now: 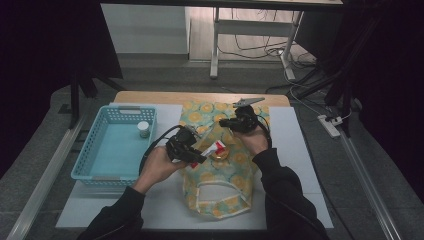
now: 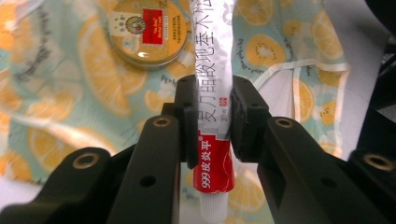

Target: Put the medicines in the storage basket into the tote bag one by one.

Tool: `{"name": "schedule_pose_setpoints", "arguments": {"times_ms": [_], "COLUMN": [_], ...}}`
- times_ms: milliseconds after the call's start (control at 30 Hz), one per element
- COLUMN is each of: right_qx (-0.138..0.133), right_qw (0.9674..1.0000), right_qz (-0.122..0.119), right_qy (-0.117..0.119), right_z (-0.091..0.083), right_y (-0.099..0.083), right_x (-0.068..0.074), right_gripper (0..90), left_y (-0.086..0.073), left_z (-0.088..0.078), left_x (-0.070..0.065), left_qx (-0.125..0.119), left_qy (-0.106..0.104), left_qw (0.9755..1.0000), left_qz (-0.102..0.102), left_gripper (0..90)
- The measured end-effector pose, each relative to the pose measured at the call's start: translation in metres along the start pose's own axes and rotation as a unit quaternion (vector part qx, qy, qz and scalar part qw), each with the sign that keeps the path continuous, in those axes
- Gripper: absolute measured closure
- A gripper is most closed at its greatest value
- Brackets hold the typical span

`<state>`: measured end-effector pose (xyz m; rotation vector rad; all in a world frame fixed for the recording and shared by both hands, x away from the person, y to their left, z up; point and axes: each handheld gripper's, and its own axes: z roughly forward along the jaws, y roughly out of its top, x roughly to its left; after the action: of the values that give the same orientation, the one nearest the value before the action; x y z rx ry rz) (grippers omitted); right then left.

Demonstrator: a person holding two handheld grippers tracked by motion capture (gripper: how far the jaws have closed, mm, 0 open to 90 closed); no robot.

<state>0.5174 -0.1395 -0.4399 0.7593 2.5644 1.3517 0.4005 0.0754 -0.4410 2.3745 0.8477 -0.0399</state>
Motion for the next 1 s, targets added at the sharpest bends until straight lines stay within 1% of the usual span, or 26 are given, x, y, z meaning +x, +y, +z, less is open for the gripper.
{"name": "schedule_pose_setpoints", "arguments": {"times_ms": [67, 100, 233, 433, 567, 767, 1000], "right_qx": [0.0, -0.001, -0.001, -0.002, -0.002, -0.002, -0.002], "right_qw": [1.0, 1.0, 1.0, 1.0, 1.0, 1.0, 1.0], "right_qz": [0.0, -0.001, 0.0, 0.002, 0.002, 0.002, 0.002], "right_qy": [0.0, 0.0, -0.001, 0.0, -0.001, -0.002, -0.001], "right_z": [0.0, 0.0, -0.001, -0.001, -0.001, 0.0, 0.003], "right_y": [0.0, 0.0, 0.0, 0.001, 0.001, 0.001, 0.001], "right_x": [0.0, 0.0, 0.0, 0.001, 0.001, 0.0, 0.001], "right_gripper": [90.0, 90.0, 90.0, 90.0, 90.0, 90.0, 90.0], "left_y": [0.004, 0.005, 0.011, 0.019, 0.021, 0.023, 0.022], "left_z": [0.006, 0.009, 0.02, 0.035, 0.041, 0.044, 0.05], "left_x": [-0.001, 0.0, 0.001, 0.006, 0.016, 0.033, 0.046], "left_qx": [0.004, 0.007, 0.01, 0.02, 0.025, 0.023, 0.031], "left_qy": [0.002, 0.006, 0.008, 0.029, 0.045, 0.058, 0.082], "left_qw": [1.0, 0.9999, 0.9999, 0.9994, 0.9987, 0.9976, 0.9954], "left_qz": [0.001, 0.004, 0.002, 0.003, -0.007, -0.03, -0.039], "left_gripper": [74.5, 74.5, 74.5, 74.5, 74.4, 74.4, 74.4]}}
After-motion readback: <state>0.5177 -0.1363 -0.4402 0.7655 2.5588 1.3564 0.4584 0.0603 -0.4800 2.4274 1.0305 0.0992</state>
